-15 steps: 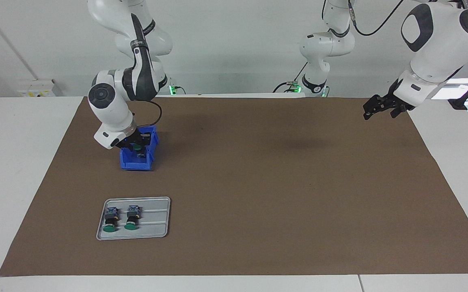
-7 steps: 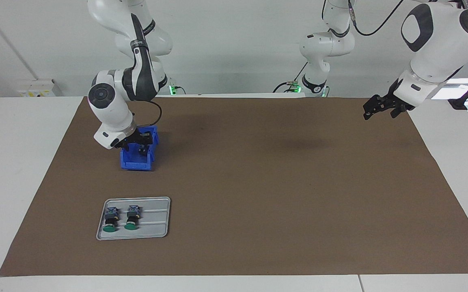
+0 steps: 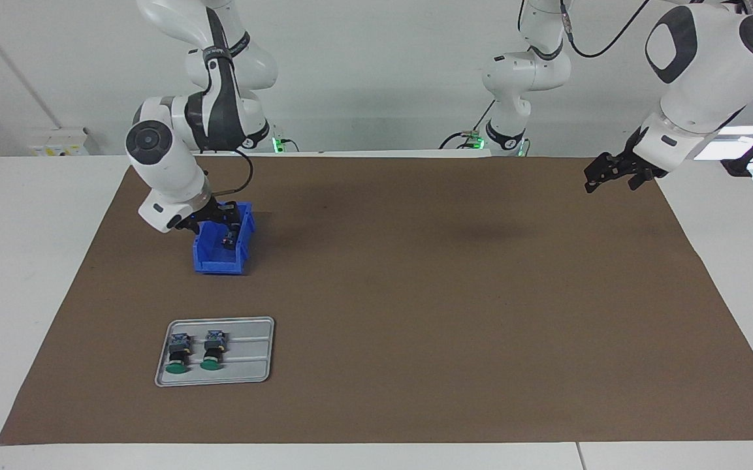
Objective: Place and press button with both arms
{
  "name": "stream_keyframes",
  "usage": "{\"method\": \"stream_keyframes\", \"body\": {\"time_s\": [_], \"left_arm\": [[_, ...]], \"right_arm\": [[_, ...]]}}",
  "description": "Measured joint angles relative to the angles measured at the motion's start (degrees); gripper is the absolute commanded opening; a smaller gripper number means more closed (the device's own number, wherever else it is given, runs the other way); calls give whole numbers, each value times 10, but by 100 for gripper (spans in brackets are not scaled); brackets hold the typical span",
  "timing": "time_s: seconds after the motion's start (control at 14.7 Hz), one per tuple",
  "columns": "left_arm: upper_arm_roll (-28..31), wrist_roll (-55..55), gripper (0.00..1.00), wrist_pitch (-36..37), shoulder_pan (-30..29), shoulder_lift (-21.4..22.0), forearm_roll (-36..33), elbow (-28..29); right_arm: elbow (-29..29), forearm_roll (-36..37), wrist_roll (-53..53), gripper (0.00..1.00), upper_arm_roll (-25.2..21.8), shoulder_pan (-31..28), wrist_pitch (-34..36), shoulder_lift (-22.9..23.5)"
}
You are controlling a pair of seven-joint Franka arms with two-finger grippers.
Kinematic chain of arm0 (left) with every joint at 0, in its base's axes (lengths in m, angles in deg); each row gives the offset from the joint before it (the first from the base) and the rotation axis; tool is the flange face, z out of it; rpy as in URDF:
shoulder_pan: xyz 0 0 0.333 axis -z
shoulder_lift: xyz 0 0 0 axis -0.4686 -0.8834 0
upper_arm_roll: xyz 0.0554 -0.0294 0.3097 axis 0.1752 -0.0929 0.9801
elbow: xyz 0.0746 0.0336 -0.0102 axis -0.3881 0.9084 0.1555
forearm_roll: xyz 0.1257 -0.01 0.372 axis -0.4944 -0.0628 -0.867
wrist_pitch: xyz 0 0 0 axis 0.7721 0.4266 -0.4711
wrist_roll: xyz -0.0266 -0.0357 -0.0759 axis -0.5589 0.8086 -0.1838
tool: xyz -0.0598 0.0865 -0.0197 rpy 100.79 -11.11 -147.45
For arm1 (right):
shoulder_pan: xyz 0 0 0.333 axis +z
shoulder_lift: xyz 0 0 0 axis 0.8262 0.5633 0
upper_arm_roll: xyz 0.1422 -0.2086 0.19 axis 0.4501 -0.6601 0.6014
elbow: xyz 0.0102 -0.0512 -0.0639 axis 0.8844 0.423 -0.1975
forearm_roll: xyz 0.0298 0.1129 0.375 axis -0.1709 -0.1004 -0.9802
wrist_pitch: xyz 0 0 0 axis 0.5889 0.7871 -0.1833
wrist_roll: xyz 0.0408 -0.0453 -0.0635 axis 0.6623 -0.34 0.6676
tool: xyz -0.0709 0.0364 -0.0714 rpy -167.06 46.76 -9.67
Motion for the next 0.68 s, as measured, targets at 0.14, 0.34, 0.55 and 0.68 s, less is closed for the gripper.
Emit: {"method": "stream_keyframes", "body": {"time_s": [0.14,0.34,0.55,0.68], "left_arm": [[0,0,100,0,0,0,0,0],[0,0,100,0,0,0,0,0],[0,0,100,0,0,0,0,0],[0,0,100,0,0,0,0,0]], "right_arm": [[-25,0,0,81,0,0,18,-7],[-60,-3,0,100,0,0,39,-18],[-123,-4,-2,100,0,0,67,-26],[-169,-5,-13,100,-1,0,99,-29]]}}
